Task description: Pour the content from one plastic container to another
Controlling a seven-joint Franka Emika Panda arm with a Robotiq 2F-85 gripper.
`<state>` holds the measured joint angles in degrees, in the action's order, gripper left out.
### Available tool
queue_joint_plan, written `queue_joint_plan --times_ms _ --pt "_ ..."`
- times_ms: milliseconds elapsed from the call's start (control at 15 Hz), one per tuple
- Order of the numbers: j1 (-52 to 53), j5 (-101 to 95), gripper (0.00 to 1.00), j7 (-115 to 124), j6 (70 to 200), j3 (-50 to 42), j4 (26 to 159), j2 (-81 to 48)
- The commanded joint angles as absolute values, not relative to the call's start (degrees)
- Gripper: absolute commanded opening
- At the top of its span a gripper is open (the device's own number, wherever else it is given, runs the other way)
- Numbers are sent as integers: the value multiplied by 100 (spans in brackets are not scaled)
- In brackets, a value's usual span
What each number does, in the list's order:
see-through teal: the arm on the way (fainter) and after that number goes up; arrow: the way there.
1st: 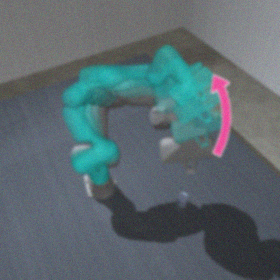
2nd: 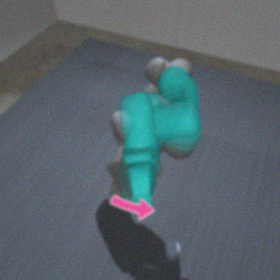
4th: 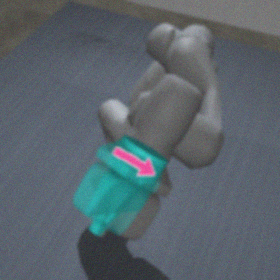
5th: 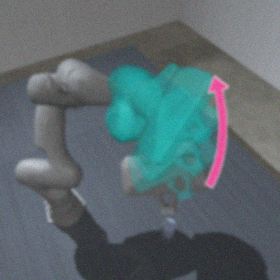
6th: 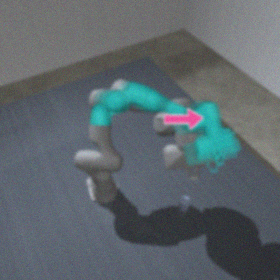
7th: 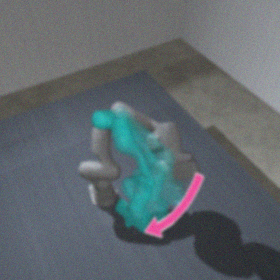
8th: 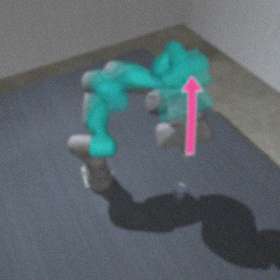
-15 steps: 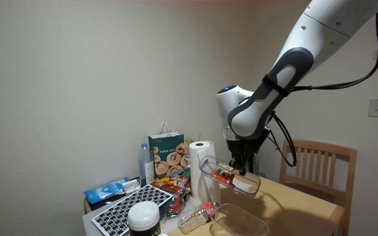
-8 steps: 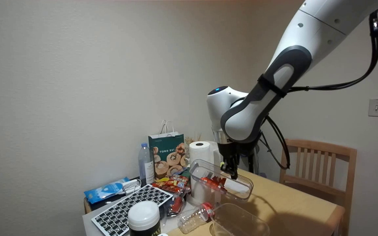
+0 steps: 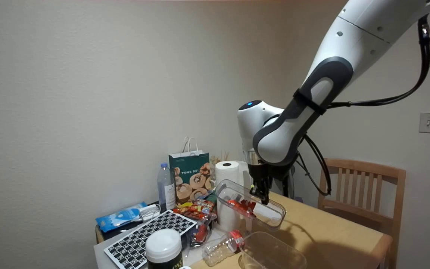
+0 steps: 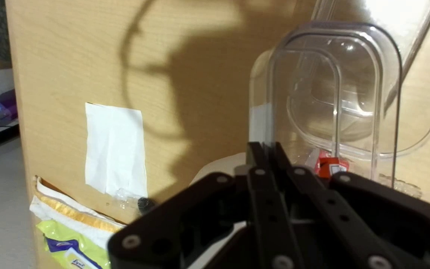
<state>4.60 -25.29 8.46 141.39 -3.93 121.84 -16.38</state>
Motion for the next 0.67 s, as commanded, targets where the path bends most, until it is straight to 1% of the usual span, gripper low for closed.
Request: queue_joint_plan --times_ms 0,133,333,467,533,600 --pt "576 -2993 5 1515 14852 -616 12210 -1805" --pt "719 -3491 5 2044 15378 -855 12253 -1877" --pt "1138 -4660 5 3349 16184 -1495 12244 -1984" --pt "1236 -5058 5 3682 16157 -1637 12244 -2014" --pt "1100 -4733 6 3349 16021 -1448 12192 -2041" --pt "1148 -4835 6 3457 16022 -1509 12192 -2054"
